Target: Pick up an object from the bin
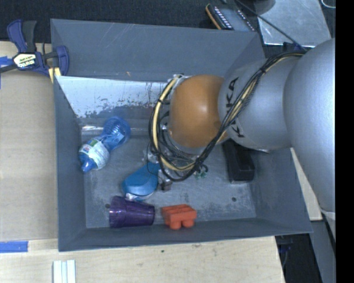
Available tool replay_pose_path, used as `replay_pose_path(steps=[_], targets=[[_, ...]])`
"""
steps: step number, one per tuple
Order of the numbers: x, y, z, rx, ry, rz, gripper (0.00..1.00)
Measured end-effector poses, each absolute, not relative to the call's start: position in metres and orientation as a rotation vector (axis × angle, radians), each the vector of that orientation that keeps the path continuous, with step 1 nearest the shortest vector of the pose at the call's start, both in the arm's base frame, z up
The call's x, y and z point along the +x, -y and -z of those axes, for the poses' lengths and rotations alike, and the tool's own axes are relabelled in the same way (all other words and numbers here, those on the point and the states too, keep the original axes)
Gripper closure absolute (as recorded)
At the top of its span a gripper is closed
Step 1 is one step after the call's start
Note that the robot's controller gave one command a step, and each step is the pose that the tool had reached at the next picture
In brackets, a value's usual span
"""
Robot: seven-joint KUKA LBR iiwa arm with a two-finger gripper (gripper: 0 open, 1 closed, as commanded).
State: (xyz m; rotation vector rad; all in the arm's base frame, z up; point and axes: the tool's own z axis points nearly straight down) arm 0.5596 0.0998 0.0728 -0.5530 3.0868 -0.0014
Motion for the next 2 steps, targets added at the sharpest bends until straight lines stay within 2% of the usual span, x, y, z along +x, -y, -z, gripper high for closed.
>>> replay_pose_path(steps=[1, 2], targets=[[0.556, -0.099, -0.155, -0.591, -3.085, 0.003, 1.0], [0.558, -0.096, -0.075, -0.588, -3.079, 0.002, 1.0]])
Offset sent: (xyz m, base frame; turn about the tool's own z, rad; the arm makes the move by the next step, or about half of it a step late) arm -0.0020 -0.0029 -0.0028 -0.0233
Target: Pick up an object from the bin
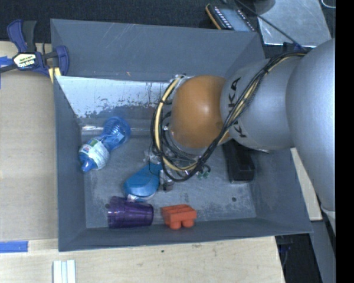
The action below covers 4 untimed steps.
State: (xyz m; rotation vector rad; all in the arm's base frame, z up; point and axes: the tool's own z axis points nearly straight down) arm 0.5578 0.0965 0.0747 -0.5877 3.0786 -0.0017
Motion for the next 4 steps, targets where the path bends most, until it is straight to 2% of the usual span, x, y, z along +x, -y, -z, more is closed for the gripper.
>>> replay_pose_path(steps=[1, 2, 3, 4], targets=[[0.555, -0.095, -0.151, -0.617, -3.082, 0.002, 1.0], [0.591, -0.109, -0.07, -0.6, -3.077, 0.002, 1.0], [0.591, -0.109, -0.07, -0.599, -3.078, 0.001, 1.0], [0.582, -0.107, -0.152, -0.64, -3.075, 0.003, 1.0]])
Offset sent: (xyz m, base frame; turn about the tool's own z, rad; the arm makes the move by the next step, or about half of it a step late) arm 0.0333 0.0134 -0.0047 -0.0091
